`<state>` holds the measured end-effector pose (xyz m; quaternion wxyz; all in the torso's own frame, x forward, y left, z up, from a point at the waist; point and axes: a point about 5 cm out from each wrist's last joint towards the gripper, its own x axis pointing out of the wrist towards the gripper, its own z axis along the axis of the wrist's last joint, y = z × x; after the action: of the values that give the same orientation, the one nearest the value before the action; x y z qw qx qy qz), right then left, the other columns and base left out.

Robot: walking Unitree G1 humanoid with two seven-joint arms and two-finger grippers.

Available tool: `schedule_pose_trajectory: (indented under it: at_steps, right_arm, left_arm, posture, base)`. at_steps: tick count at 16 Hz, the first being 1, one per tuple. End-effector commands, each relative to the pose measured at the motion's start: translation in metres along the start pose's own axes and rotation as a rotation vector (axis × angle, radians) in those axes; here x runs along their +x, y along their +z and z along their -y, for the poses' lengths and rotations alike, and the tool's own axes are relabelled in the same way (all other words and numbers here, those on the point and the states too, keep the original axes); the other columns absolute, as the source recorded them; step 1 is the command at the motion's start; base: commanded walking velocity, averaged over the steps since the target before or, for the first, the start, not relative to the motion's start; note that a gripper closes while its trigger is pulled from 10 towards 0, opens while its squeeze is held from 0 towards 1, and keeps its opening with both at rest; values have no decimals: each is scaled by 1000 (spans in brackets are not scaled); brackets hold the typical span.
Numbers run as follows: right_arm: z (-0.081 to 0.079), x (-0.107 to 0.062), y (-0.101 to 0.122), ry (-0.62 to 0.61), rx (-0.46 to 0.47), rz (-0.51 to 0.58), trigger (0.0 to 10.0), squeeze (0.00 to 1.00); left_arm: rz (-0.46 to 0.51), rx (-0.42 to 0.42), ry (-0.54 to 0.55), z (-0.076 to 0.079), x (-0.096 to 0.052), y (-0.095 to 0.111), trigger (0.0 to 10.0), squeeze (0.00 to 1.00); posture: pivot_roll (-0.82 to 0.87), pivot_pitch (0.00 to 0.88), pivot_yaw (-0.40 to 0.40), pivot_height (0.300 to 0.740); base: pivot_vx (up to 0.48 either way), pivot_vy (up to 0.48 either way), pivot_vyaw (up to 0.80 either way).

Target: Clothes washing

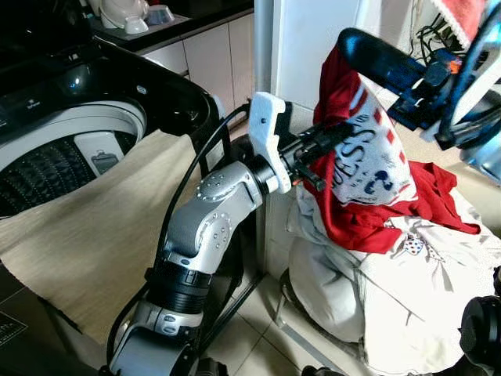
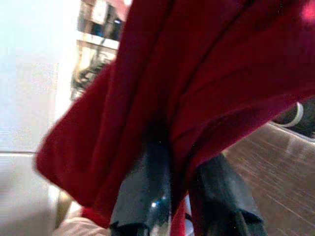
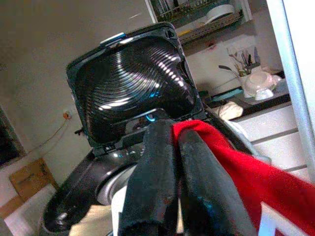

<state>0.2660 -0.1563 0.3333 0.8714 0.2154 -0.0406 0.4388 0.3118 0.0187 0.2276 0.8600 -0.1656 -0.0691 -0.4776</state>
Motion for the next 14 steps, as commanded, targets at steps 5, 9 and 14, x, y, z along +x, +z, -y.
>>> schedule_pose_trajectory:
  at_steps: [5, 9, 14]
  right_arm:
    - [8, -15, 5, -110, -76, -16, 10000, 51]
    - [16, -34, 14, -208, -152, 17, 10000, 0]
    - [8, -26, -13, -166, -153, -61, 10000, 0]
  left_arm:
    - [144, 164, 222, -47, -6, 51, 0, 0]
    - [275, 559, 479, -84, -28, 137, 0, 0]
    - [459, 1588, 943, -70, -83, 296, 0, 0]
  posture:
    - [-114, 0, 47, 740]
    - [-115, 0, 48, 740]
    - [-99, 0, 55, 740]
  base:
    - [0, 0, 0]
    - [0, 0, 0]
    - [0, 0, 0]
